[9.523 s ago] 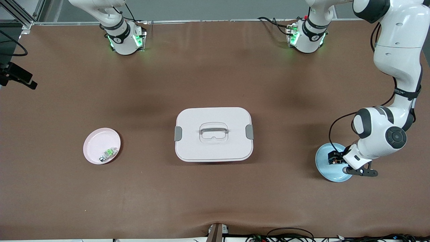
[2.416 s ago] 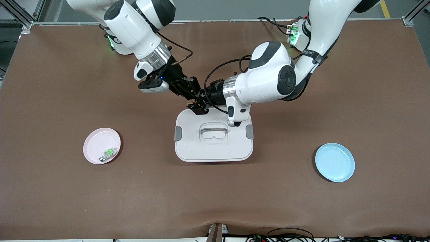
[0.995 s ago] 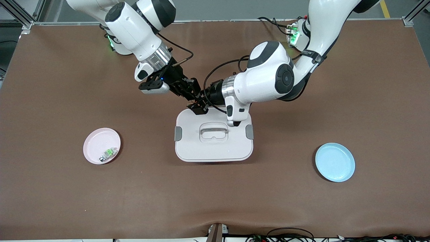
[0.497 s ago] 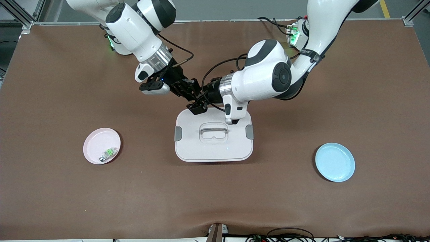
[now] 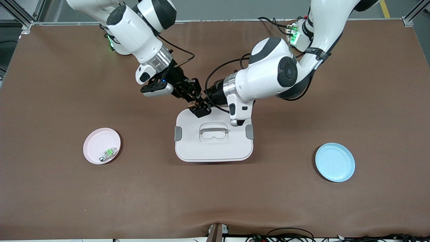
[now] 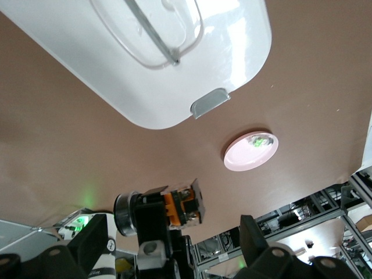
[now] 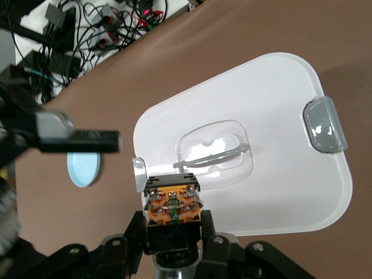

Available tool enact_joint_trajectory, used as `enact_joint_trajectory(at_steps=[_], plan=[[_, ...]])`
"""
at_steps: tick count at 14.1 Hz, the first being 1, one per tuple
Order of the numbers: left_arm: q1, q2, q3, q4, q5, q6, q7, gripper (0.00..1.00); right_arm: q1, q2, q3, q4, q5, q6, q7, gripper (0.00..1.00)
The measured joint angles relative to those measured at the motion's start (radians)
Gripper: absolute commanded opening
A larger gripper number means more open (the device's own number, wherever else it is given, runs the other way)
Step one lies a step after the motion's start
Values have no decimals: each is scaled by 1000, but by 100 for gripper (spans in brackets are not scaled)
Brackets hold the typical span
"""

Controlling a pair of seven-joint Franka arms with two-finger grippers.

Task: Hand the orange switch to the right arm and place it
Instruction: 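Open the left gripper and withdraw while the right gripper carries the switch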

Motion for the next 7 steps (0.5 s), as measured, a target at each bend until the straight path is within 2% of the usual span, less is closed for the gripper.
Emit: enact_joint_trajectory(at_steps=[4,7], plan=[[22,-43,22,2,64,-63,-4,100,-35,0,-11,6,-1,-110,-250,0],[67,-74,33,3,192,-180,-4,100,-107,0,-14,11,-4,-254,-494,0]])
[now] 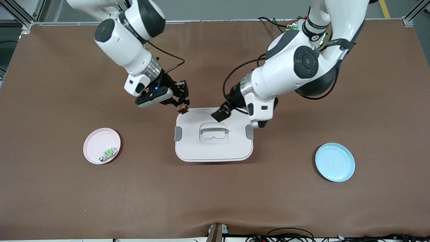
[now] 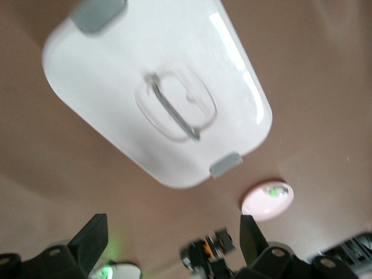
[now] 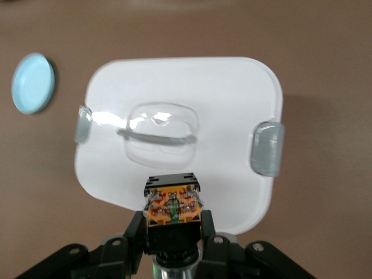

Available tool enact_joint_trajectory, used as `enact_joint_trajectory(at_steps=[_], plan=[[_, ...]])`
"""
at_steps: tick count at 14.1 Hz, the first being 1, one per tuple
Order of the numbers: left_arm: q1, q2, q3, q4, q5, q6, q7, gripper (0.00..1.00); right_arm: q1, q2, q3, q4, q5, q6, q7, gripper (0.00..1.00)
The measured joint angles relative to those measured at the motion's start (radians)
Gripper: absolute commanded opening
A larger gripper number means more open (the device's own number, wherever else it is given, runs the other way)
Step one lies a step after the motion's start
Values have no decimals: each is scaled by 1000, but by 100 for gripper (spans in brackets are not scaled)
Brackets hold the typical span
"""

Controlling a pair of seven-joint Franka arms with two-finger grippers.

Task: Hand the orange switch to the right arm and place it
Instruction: 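Open the left gripper and withdraw while the right gripper carries the switch, then lower the orange switch onto the white plate with the right gripper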

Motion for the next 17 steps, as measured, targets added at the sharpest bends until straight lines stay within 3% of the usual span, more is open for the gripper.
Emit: enact_joint_trajectory(at_steps=[5,9,14,17], plan=[[93,-43,3,2,139,-143,118,100,-157,0,-7,-18,-130,-106,-360,0],[233,-66,7,2,210,-280,230,100,-307,2,-10,-68,-150,-107,-743,0],[282,-66,8,1,352,-304,274,100,-468,29,-12,-91,-157,-98,-1260,0],[347,-66,9,1,380,-304,411,100,-525,61,-11,-92,-262,-66,-1424,0]])
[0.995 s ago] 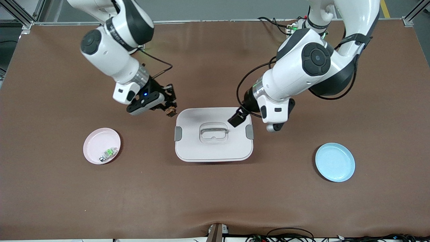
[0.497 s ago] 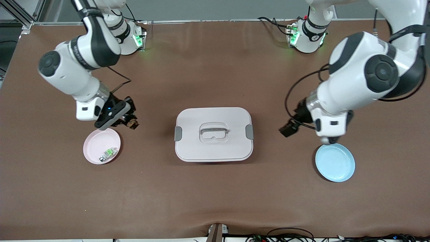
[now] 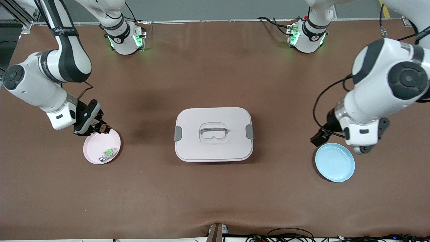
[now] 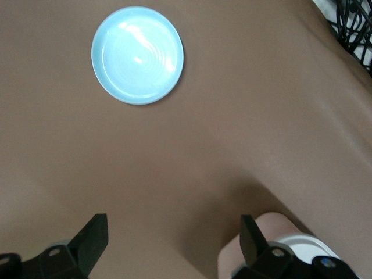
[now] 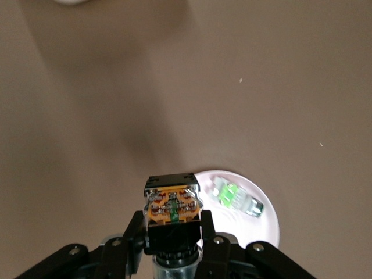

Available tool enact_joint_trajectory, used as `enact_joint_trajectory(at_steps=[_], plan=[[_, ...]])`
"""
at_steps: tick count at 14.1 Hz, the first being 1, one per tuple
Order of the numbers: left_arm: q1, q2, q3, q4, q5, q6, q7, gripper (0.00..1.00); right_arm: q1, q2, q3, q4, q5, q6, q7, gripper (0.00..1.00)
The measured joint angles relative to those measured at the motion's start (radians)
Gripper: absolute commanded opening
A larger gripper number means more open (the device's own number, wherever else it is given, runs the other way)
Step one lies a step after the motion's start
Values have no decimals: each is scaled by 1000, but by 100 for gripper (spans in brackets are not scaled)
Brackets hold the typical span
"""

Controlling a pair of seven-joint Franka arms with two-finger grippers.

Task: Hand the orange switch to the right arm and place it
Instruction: 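Lower the orange switch onto the white plate with the right gripper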

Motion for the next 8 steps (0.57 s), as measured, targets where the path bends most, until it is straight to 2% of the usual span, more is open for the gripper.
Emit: enact_joint_trajectory(at_steps=[4,8], plan=[[135,-14,1,2,1,0,246,100,-42,51,0,-20,-104,102,-141,0],[219,-21,1,2,1,0,470,100,-110,143,0,-41,-129,224,-295,0]])
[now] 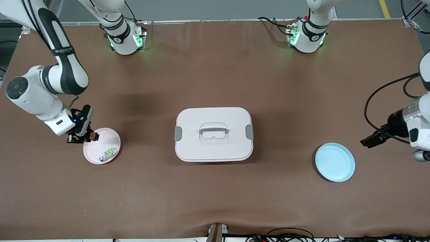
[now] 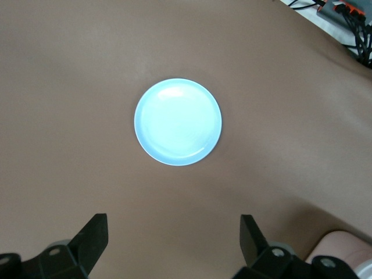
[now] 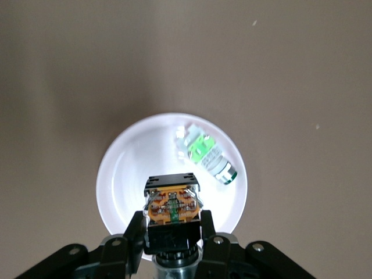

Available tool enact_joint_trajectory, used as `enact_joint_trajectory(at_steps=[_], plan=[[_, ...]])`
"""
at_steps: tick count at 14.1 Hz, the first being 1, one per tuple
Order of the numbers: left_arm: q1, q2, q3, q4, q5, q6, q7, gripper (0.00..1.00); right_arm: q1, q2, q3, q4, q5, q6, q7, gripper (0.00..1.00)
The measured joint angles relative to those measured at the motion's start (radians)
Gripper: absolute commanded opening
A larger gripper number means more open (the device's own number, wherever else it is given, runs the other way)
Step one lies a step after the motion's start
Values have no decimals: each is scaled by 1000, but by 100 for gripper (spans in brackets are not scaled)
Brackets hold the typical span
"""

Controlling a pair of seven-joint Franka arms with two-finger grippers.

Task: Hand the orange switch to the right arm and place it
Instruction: 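Lower the orange switch onto the white plate with the right gripper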

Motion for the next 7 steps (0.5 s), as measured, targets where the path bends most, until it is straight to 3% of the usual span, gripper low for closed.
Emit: enact_joint_trajectory(at_steps=[7], plan=[[44,-10,-3,1,0,-11,217,100,-44,161,3,-5,-13,177,-43,0]])
